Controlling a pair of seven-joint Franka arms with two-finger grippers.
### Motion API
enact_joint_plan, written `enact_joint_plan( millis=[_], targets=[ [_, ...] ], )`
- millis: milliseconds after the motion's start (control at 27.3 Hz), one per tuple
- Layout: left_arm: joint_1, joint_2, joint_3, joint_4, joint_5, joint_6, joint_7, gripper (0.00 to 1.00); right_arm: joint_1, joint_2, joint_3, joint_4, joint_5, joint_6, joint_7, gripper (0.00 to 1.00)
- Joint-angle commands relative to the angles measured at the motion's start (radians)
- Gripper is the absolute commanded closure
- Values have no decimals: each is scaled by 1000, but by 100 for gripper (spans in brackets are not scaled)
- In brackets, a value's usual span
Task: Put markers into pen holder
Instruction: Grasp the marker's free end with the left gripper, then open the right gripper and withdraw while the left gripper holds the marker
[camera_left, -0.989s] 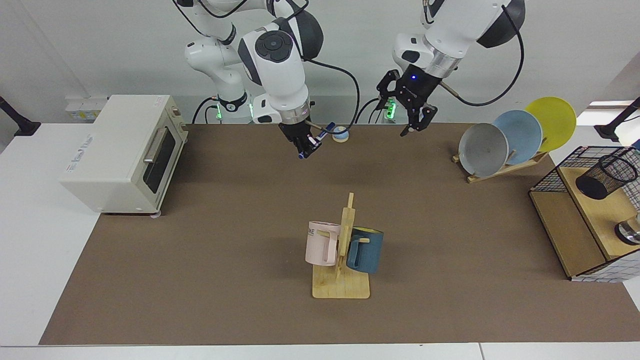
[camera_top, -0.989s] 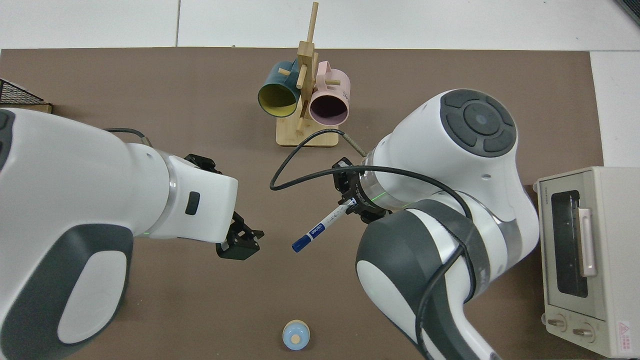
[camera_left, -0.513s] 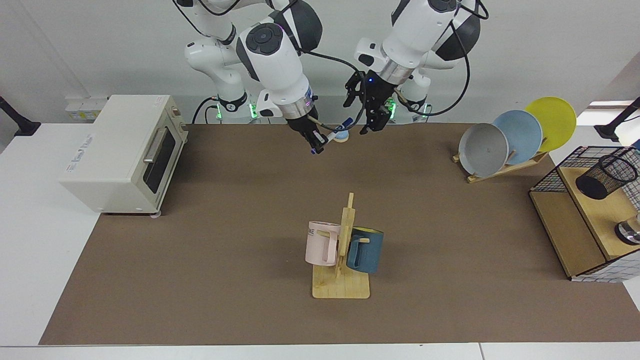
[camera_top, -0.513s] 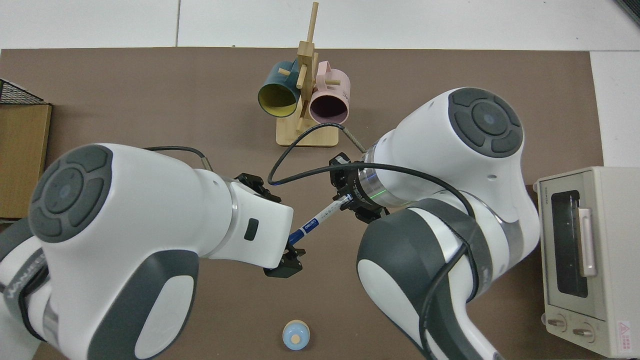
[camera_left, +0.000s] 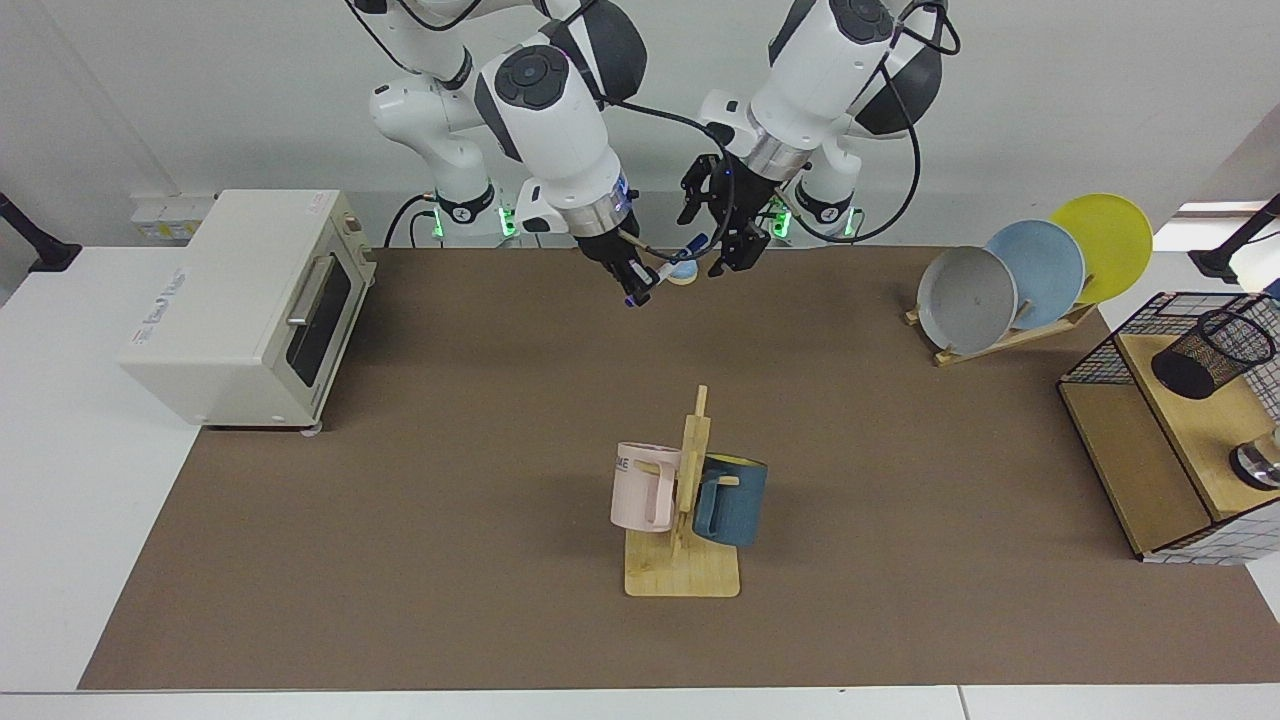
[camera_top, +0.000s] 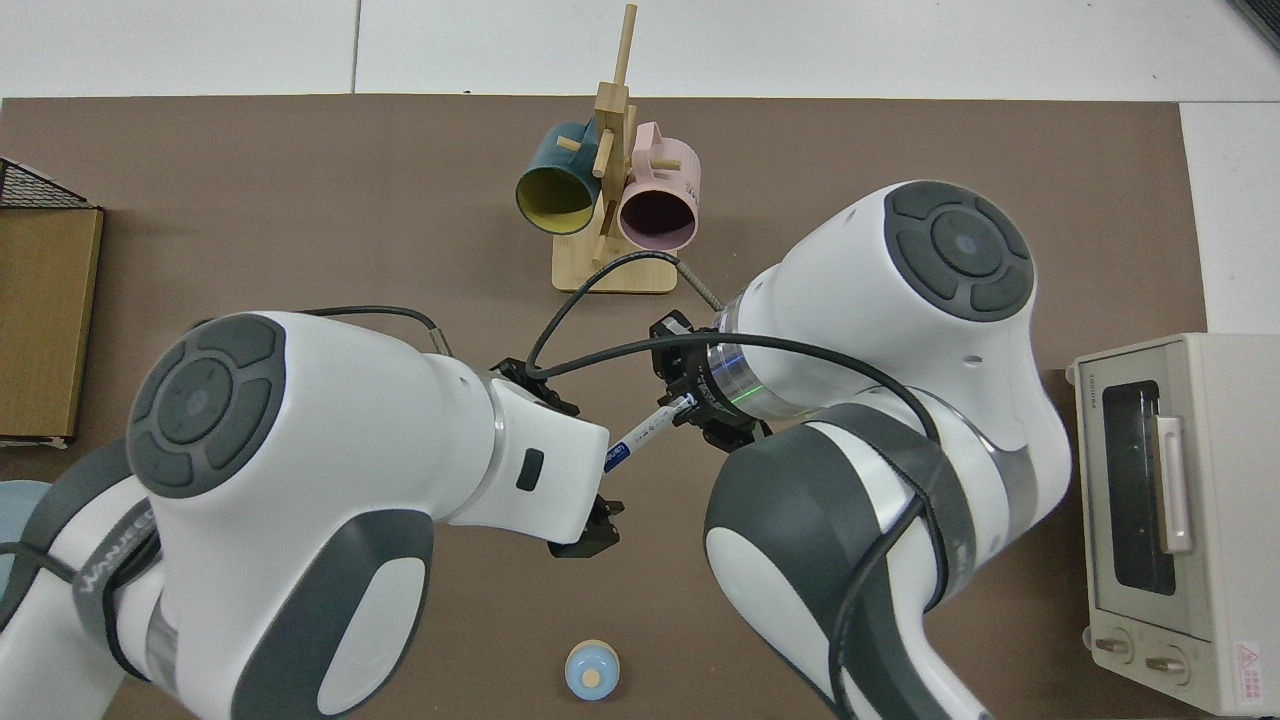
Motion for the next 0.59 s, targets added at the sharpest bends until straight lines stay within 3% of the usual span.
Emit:
enact_joint_plan(
  millis=[0,366,476,550],
  targets=[
    [-20,-19,1,-41,-10,36,4,25,0,-1,1,2,15,9,30,100],
    [-22,-12,0,-44,-4,37,4,78,-1,-4,1,2,15,6,28,100],
    [-23,-12,0,-44,-4,37,2,99,-1,-5,1,2,14,7,28,100],
    [-22,-12,0,-44,-4,37,1,100,-1,-5,1,2,14,6,28,100]
  ],
)
